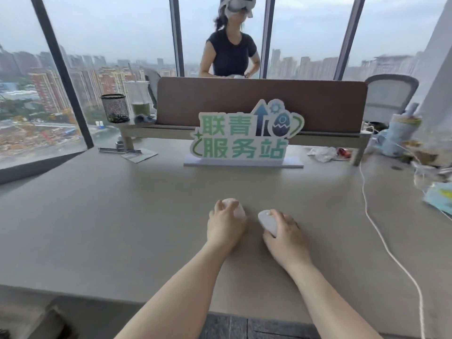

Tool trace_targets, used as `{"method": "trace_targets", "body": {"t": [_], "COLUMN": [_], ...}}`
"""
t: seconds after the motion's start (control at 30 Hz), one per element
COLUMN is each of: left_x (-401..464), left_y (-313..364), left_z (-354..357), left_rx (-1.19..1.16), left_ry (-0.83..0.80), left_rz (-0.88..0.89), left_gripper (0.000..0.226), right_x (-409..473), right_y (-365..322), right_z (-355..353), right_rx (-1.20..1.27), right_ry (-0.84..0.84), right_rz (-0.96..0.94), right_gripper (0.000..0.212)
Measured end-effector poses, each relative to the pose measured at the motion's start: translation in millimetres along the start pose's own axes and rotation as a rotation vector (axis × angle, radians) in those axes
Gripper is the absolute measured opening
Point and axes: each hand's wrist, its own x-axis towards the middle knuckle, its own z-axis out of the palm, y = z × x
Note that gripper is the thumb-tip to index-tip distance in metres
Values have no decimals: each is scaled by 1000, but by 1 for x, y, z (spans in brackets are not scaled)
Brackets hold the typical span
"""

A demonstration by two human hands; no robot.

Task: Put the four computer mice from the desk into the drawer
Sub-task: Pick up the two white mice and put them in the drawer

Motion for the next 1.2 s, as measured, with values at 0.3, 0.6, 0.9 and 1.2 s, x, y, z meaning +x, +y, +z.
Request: {"method": "trace_targets", "body": {"t": [0.3,0.6,0.9,1.2], "left_x": [-5,-75,-224,-310], "left_y": [-11,-91,-284,-442], "left_z": [2,-95,-235,-267], "left_rx": [148,-116,-111,123], "left_ry": [165,459,799,583], "left_rz": [36,-15,-443,-1049], "left_gripper": [35,42,47,54], "right_x": [-5,-64,-197,-296], "right_y": [2,-95,-288,-381], "right_z": [3,19,136,278], "right_rx": [-9,323,521,10], "right_ry": [47,102,-370,-888], "right_rz": [-62,-282,-641,-685], "right_gripper": [59,44,39,44]}}
